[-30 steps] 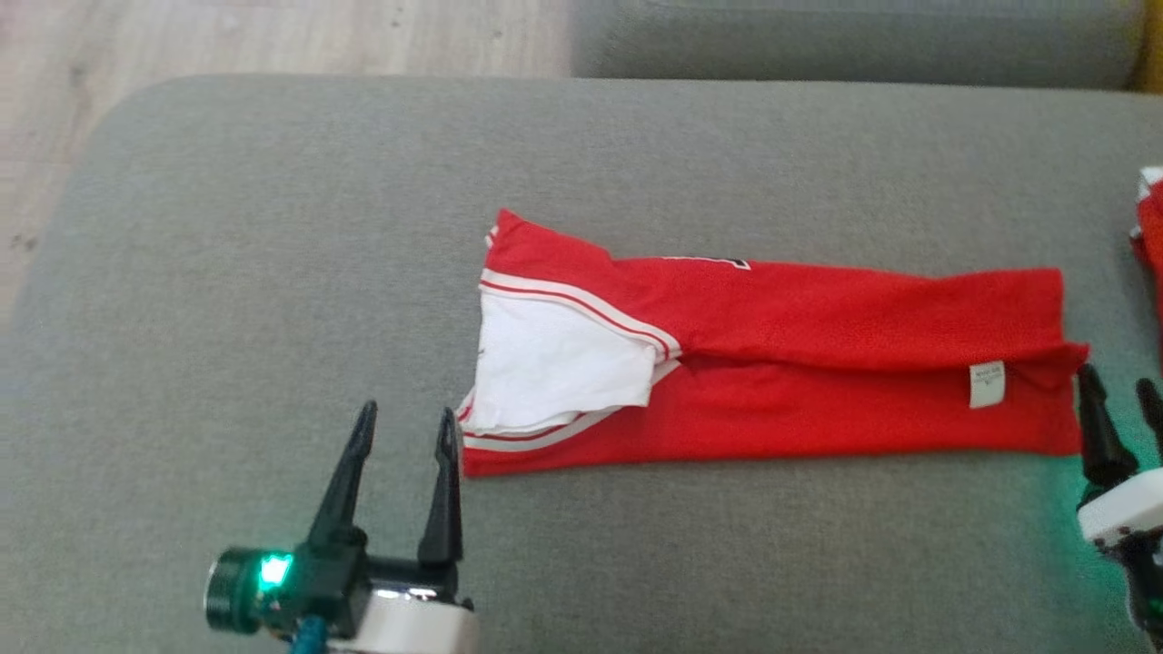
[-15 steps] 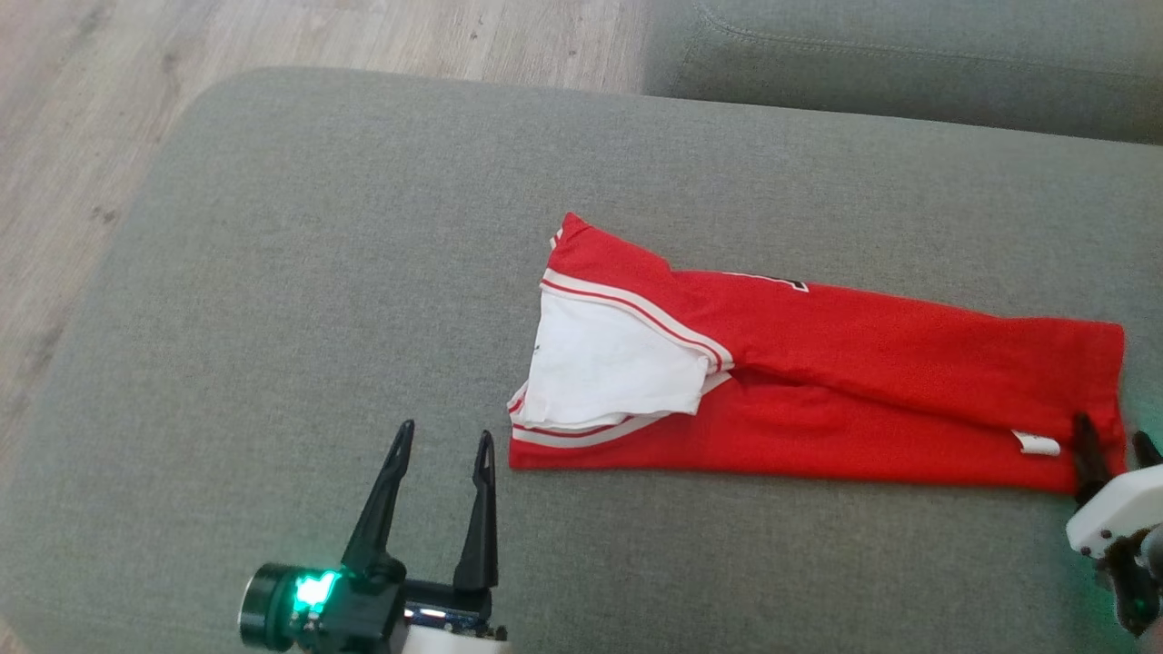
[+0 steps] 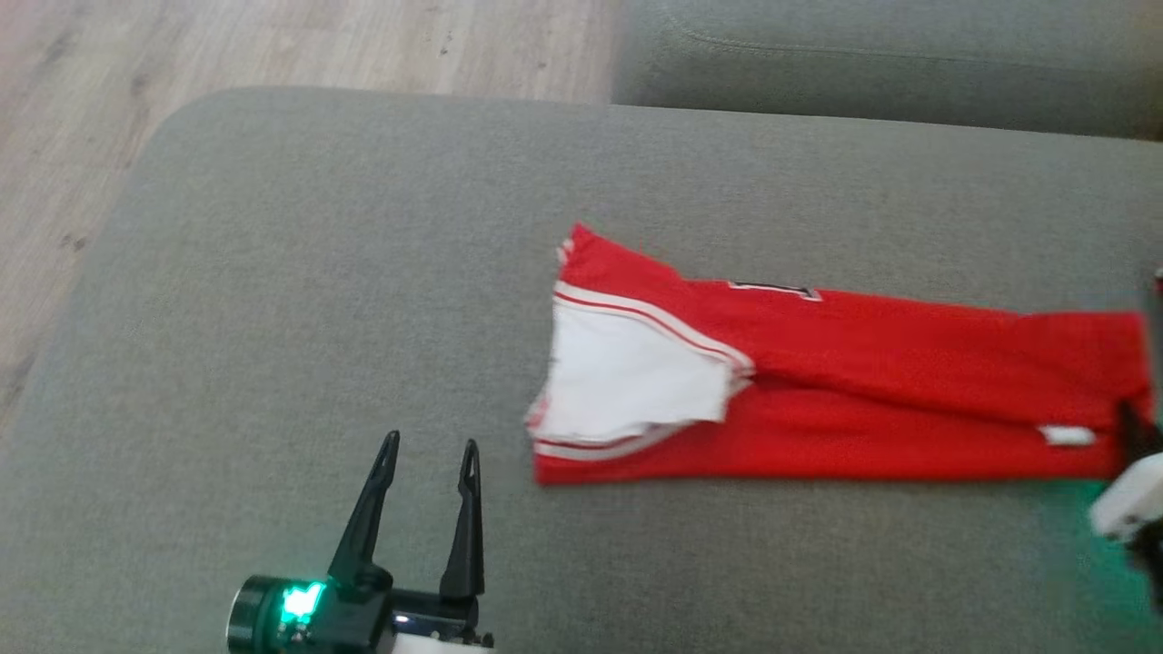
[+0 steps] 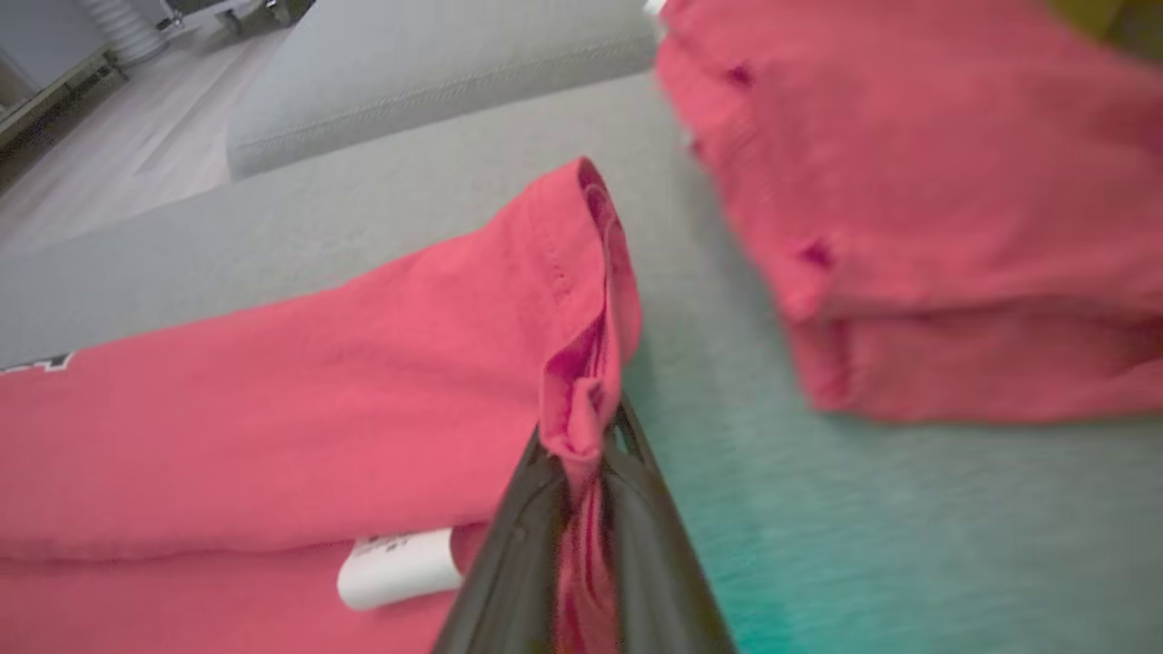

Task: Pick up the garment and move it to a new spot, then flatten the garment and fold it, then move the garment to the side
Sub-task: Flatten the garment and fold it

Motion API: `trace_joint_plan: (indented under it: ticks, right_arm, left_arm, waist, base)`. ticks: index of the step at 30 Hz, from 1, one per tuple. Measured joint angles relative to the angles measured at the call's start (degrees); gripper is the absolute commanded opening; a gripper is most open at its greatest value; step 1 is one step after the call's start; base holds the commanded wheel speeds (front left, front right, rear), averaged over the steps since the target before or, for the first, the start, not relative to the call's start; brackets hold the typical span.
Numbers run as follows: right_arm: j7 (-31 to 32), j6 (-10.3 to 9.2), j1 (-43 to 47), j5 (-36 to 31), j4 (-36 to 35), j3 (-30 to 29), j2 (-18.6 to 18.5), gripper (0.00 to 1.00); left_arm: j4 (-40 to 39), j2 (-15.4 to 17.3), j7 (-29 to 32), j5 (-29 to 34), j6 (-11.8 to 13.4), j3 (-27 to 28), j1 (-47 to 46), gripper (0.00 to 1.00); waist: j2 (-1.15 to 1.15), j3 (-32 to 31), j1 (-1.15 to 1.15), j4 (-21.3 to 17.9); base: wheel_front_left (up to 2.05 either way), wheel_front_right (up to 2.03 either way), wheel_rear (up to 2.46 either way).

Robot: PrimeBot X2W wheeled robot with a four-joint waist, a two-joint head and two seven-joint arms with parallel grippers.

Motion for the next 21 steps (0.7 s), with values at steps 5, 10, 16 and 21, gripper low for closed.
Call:
trace_joint_plan:
  ticks: [5, 10, 16, 21]
  right_arm:
    - [3.34, 0.0, -0.2, 1.41, -4.65, -2.56, -5.2, 0.0]
    - [9.02, 0.0, -0.19, 7.8, -15.22, -1.81, -3.36, 0.0]
    - [15.83, 0.0, 0.44, 13.82, -30.74, -0.7, 1.96, 0.0]
    - [21.01, 0.0, 2.53, 14.34, -36.6, 1.53, 10.78, 0.0]
  left_arm:
    - [0.73, -1.11, 0.0, 0.91, -1.49, 0.59, 0.21, 1.0]
    - [1.33, -1.35, 0.0, 0.91, -2.18, 1.92, 0.7, 1.0]
    - [2.02, -2.65, 0.0, 1.44, -3.57, 2.05, 2.4, 1.0]
    - [2.7, -3.02, 0.0, 1.6, -4.91, 2.18, 2.55, 1.0]
  waist:
    - [0.0, -0.65, 0.0, -1.6]
    - [0.0, -1.91, 0.0, -2.63]
    - [0.0, -4.22, -0.01, -3.23]
    - [0.0, -5.23, -0.01, -2.01]
  base:
    - [0.0, 0.0, 0.0]
    - [0.0, 0.0, 0.0]
    - [0.0, 0.0, 0.0]
    - [0.0, 0.0, 0.0]
